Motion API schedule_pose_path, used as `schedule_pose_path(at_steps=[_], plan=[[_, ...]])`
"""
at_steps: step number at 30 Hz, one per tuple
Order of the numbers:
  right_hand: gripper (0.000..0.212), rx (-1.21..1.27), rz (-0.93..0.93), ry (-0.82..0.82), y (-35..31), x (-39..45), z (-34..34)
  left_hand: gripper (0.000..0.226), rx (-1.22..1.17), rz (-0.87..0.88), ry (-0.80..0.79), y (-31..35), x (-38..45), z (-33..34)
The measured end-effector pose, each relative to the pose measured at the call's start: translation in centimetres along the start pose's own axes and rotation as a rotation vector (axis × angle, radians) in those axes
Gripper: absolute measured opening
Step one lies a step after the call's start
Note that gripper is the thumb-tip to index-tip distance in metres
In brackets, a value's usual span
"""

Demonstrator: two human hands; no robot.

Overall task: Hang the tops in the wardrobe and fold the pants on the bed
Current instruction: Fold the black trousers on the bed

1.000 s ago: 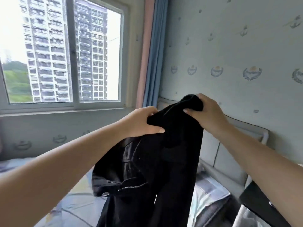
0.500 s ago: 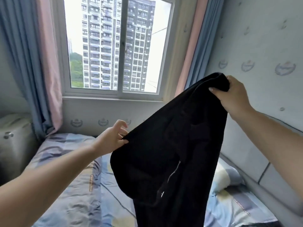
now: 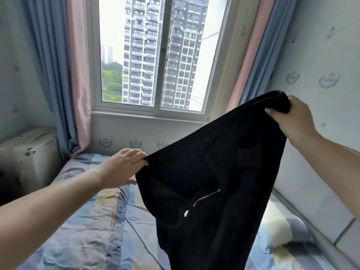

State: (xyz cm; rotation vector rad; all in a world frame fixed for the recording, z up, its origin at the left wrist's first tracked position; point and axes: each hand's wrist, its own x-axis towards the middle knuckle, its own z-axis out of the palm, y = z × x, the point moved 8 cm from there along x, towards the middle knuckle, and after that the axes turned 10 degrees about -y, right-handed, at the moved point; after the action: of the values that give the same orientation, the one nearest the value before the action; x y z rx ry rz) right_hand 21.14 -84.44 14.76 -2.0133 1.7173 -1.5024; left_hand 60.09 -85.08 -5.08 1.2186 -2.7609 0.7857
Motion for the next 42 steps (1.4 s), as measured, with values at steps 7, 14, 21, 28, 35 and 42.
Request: schedule_pose_path(at_steps=[7,14,21,28,35,42], plan=[[0.022,0.054,-0.013,-0.051,3.5,2.6,0.6,0.033,-0.160,-0.078,0.222,-1.1,3.1,-2.0],[0.024,0.151,0.023,-0.090,7.0,4.5,0.5,0.037,-0.606,-0.247,0.383,-4.3,4.3,-5.6],[0.023,0.675,-0.114,-0.029,5.8,6.5,-5.0,0.024,-0.859,-0.420,1.009,-8.3,2.2,-18.4],[0.024,0.528,0.186,-0.350,9.1,10.3,2.8,0.025,-0.974,-0.808,0.138,-13.9,8.0,-13.6],[0.006,0.522,0.231,-0.208,12.3,10.6,5.2,0.025,-0.876,-0.923,0.276,-13.9,8.7,-12.8],[0.017,0.473,0.180,-0.184,10.1,8.4,4.0,0.026,-1.009,-0.866,0.374,-12.0,6.7,-14.2]])
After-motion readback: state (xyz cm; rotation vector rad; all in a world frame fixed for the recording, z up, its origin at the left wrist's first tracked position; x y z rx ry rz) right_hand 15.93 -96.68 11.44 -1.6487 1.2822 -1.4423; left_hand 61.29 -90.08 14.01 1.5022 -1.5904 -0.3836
